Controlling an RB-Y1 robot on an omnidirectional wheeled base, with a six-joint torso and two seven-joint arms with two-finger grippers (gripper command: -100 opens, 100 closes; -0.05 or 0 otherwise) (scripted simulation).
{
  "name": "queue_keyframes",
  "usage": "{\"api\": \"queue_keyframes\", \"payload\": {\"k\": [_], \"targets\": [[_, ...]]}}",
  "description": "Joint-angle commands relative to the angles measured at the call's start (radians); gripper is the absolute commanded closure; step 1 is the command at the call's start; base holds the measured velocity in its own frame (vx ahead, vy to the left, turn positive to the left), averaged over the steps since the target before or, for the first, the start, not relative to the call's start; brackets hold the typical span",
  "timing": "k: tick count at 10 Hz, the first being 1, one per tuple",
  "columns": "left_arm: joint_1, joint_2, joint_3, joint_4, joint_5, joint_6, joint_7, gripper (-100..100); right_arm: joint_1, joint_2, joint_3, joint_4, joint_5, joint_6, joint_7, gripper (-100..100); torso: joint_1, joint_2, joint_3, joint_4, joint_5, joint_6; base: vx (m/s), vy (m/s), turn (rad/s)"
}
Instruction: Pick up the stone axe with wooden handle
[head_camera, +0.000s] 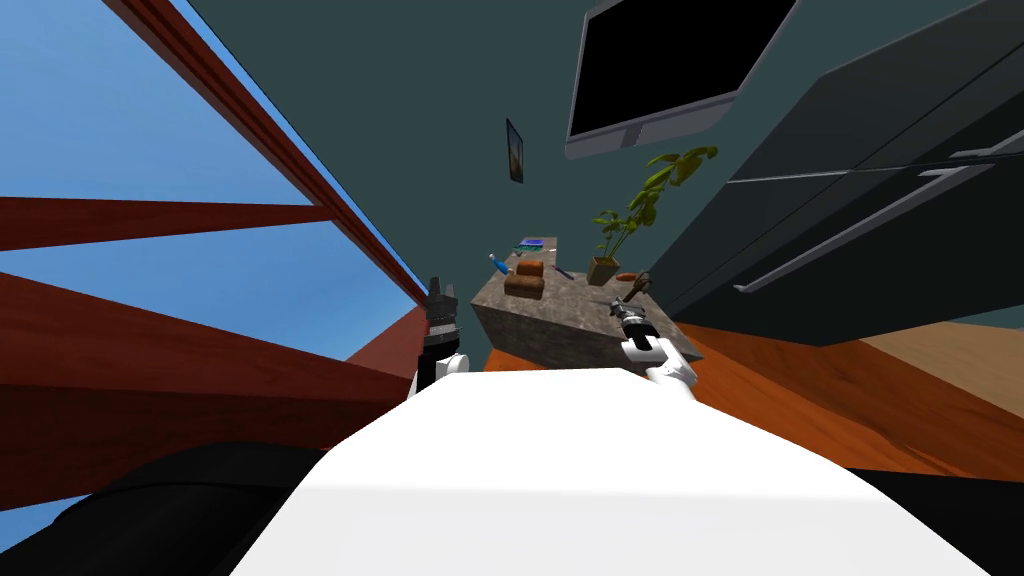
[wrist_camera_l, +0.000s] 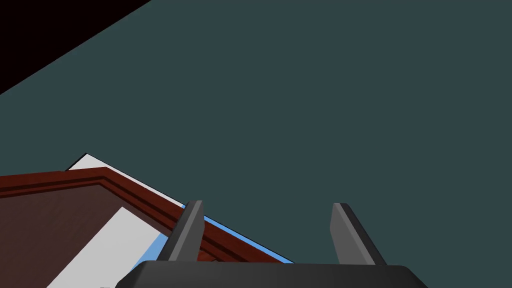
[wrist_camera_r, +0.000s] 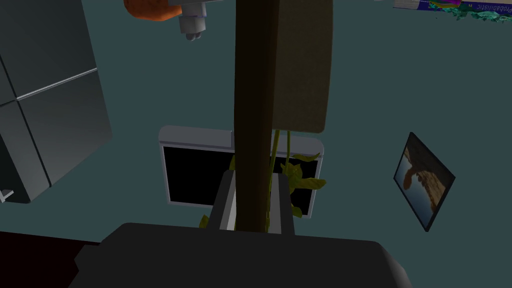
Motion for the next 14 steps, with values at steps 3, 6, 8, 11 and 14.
{"api": "queue_keyframes", "payload": {"k": [3,6,8,11,14], "targets": [[0.000,0.000,0.000,0.000,0.000,0.000,0.000,0,0.085,0.046,0.021,-0.100,-0.004,0.025,-0.006,100,0.000,0.001,0.001,0.001,0.000,0.000,0.047,-0.033,-0.008],[0.000,0.000,0.000,0.000,0.000,0.000,0.000,0,0.160,0.076,0.038,-0.193,-0.007,0.044,-0.011,100,0.000,0.001,0.001,0.001,0.000,-0.001,0.050,-0.025,-0.010],[0.000,0.000,0.000,0.000,0.000,0.000,0.000,0,0.187,0.076,0.038,-0.248,-0.007,0.044,-0.011,100,-0.002,0.000,0.000,0.000,-0.002,0.000,0.048,-0.029,-0.002],[0.000,0.000,0.000,0.000,0.000,0.000,0.000,0,0.258,0.106,0.055,-0.323,-0.009,0.064,-0.016,100,-0.001,0.001,0.000,0.000,-0.001,0.000,0.041,-0.025,-0.007],[0.000,0.000,0.000,0.000,0.000,0.000,0.000,0,0.330,0.135,0.072,-0.412,-0.012,0.083,-0.021,100,-0.001,0.001,0.000,-0.001,-0.001,0.000,0.048,-0.030,-0.009]]}}
